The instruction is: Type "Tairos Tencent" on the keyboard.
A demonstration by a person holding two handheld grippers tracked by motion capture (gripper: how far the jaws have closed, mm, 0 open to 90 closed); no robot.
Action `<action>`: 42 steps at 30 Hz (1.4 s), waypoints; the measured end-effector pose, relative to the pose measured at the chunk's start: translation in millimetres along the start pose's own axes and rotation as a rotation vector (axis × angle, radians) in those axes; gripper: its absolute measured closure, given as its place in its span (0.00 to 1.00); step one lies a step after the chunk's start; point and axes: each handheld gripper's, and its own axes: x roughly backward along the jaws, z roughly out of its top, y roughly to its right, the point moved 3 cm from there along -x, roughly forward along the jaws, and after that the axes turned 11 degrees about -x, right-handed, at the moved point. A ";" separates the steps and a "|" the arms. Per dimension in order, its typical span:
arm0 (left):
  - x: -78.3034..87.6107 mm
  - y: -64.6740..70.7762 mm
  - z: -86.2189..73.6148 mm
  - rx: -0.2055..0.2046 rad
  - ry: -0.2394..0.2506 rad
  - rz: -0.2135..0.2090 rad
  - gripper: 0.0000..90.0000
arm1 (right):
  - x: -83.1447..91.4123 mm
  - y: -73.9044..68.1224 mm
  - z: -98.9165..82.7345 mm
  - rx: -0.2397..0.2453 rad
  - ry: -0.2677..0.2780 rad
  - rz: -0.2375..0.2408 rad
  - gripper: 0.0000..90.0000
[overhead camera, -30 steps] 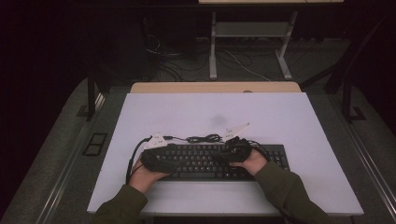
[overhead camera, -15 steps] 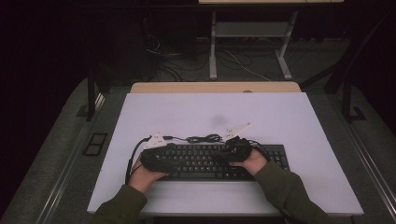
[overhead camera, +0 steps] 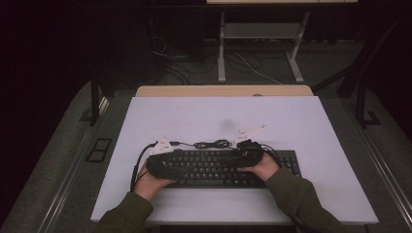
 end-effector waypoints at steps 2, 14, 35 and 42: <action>0.7 -0.2 -0.2 0.001 0.001 -0.002 0.21 | 0.9 0.8 1.1 -0.004 0.019 0.004 0.63; 9.2 -0.5 -4.0 0.002 -0.002 -0.024 0.47 | 1.5 6.2 3.1 -0.040 0.089 -0.034 0.35; 8.3 3.2 -13.4 -0.040 -0.100 -0.047 0.99 | 0.4 10.2 1.3 -0.045 0.105 -0.047 0.28; 3.6 4.7 -15.1 -0.038 -0.112 -0.046 0.99 | -0.2 10.3 0.6 -0.045 0.101 -0.048 0.28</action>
